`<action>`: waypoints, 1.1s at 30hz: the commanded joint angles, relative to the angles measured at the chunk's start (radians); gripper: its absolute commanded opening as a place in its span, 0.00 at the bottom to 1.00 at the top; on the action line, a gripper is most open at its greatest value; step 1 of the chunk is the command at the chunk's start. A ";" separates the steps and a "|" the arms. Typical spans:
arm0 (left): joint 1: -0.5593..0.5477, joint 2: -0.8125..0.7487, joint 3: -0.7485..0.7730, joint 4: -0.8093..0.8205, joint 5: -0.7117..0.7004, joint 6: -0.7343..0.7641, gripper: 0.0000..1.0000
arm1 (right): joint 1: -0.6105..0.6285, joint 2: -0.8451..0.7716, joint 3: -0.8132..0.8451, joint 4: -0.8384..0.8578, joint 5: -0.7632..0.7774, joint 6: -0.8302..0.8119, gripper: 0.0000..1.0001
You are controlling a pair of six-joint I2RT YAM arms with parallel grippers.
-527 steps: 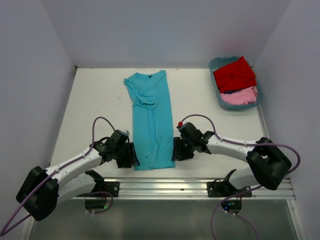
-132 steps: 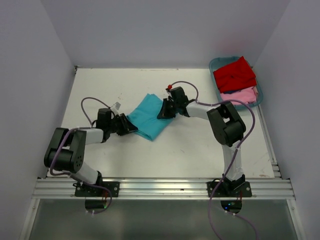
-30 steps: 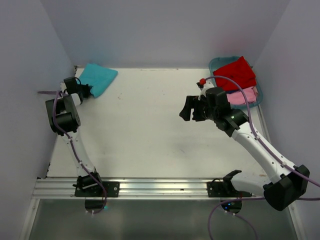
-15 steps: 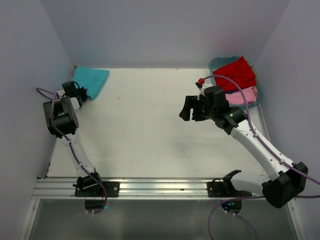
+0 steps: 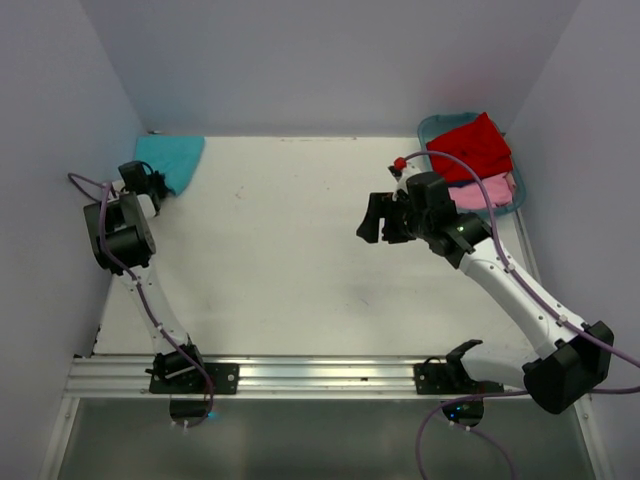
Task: Fold and stack the t-shirts
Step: Put the neatly folded tshirt into the corner of the board with the left arm
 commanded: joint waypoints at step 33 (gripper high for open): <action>-0.112 -0.683 -0.483 0.089 0.044 0.057 0.84 | 0.004 -0.079 -0.145 0.153 -0.094 0.020 0.73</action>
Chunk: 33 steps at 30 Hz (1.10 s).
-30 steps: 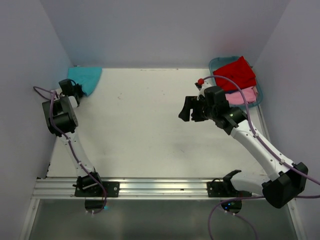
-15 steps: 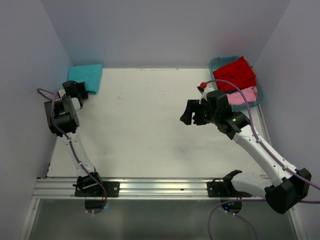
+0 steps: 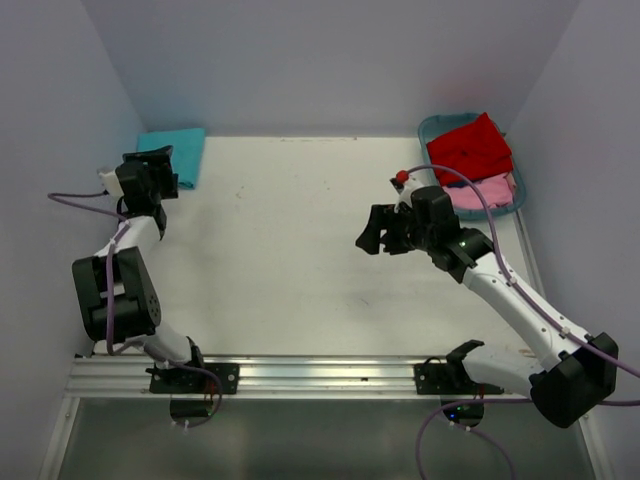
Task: Fold and stack the t-shirts
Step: Put the neatly folded tshirt into the corner of the board with the left arm
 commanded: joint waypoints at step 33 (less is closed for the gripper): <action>-0.041 -0.153 0.020 0.151 0.256 0.412 1.00 | 0.001 -0.077 0.031 -0.001 0.176 -0.019 0.99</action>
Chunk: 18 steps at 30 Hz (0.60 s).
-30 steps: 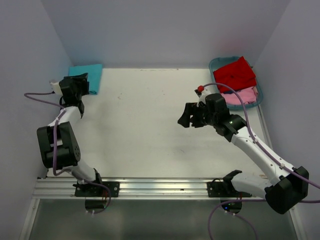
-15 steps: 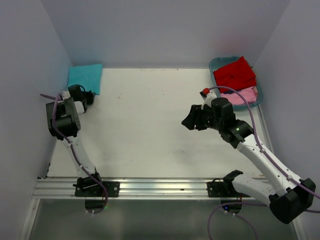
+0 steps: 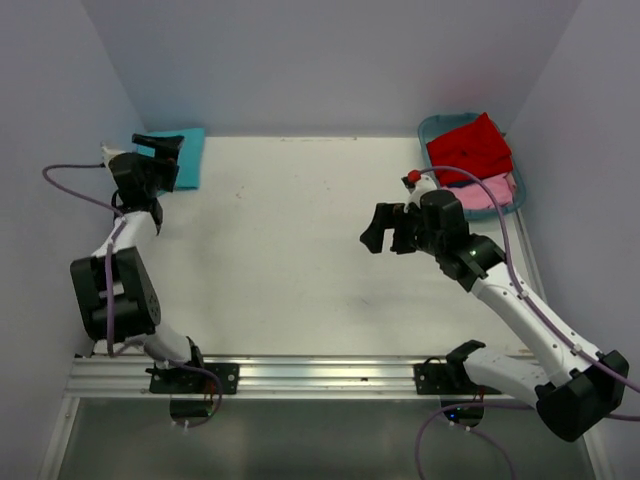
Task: Fold and stack the t-shirts
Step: Put the neatly folded tshirt into the corner of the board with the left arm
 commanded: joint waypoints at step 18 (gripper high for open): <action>-0.351 -0.840 -0.152 -0.197 0.564 0.553 1.00 | 0.001 0.033 0.219 -0.180 0.313 -0.068 0.99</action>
